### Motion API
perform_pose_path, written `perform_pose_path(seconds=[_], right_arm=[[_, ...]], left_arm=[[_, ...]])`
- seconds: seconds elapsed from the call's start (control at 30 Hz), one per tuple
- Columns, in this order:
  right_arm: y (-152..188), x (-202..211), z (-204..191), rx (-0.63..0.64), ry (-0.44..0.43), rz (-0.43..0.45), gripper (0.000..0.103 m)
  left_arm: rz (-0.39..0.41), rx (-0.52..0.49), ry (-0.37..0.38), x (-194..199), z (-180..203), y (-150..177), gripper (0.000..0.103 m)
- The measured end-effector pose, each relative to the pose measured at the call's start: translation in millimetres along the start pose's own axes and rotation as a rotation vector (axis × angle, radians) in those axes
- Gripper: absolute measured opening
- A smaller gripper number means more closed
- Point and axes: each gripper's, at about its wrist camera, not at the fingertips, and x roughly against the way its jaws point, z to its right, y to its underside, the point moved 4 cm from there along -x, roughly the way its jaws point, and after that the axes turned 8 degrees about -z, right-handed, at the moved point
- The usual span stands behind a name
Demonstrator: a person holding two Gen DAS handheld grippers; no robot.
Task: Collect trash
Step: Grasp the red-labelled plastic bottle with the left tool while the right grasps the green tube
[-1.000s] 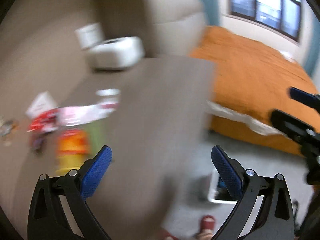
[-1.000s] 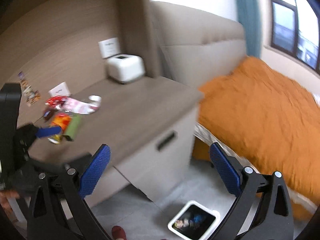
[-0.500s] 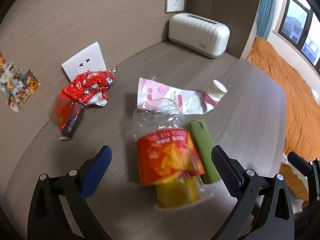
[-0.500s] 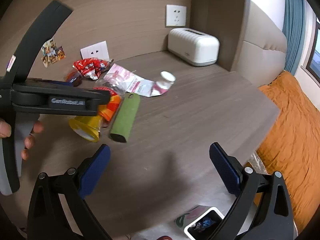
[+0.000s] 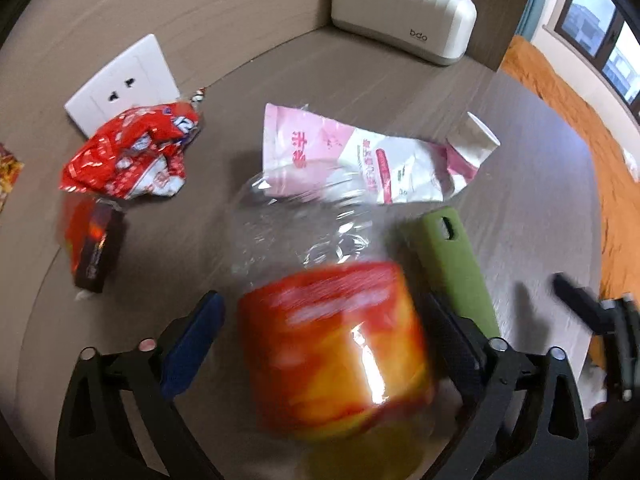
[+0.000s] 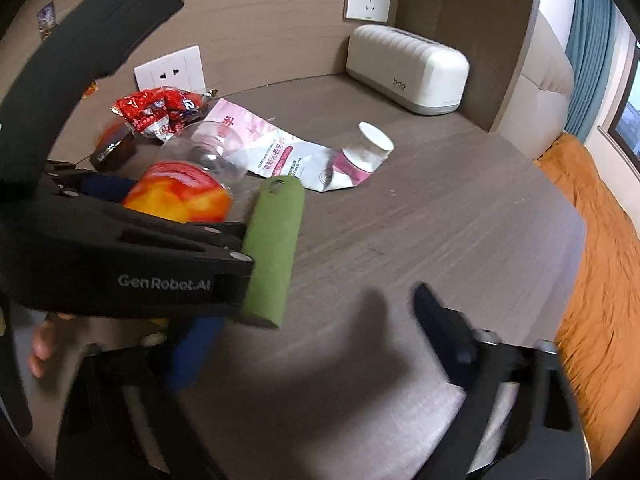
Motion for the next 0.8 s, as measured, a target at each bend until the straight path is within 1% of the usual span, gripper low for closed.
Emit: perform_pose_path(seconds=[0.03,0.07,0.1,0.13,0.2,0.27,0.3,0.37,0.4,0.47,0.53,0.6,0.63,0.73,0.8], right_arm=[[-2,-4,-3,0.0,-0.011,-0.013,0.061],[-3,-7,-4,0.001,-0.02,-0.017,0.057],[-4,-7,-7,0.004,-0.038,-0.015,0.044],[-6,-6,-10,0.015,-0.042,-0.016,0.029],[-8,-6,-12,0.031,-0.028,-0.017,0.027],[-9,-5,-11,0.024,-0.071,-0.028,0.027],[-10,-2,-10,0.016,-0.09,-0.024,0.027],[-11,9,-8,0.017,-0.1,0.008,0.027],[-13,17,-7,0.022,-0.104,0.035,0.027],[-15,32,-7,0.035,-0.099,0.08,0.027],[-18,45,-8,0.056,-0.084,0.121,0.027],[-19,54,-8,0.063,-0.083,0.146,0.027],[-19,58,-8,0.061,-0.083,0.156,0.027],[-17,68,-8,0.065,-0.067,0.185,0.027],[-13,71,-9,0.072,-0.06,0.186,0.027]], left_arm=[[-0.001,0.001,0.003,-1,-1,-2,0.076],[0.009,-0.002,-0.005,-1,-2,-5,0.075],[0.01,-0.011,0.006,-1,-3,-6,0.073],[0.016,-0.018,0.012,-1,-5,-8,0.073],[0.033,-0.009,0.031,3,-9,-8,0.072],[0.067,0.012,0.053,11,-17,-5,0.072],[0.102,0.023,0.074,20,-22,-3,0.072],[0.173,0.034,0.094,40,-28,0,0.072],[0.221,0.038,0.104,53,-30,2,0.072],[0.337,0.036,0.149,82,-34,8,0.072],[0.433,0.027,0.159,105,-36,13,0.072],[0.482,0.032,0.134,119,-38,16,0.072],[0.514,0.04,0.133,126,-39,18,0.072],[0.59,0.064,0.181,145,-46,26,0.073],[0.613,0.071,0.212,153,-51,31,0.073]])
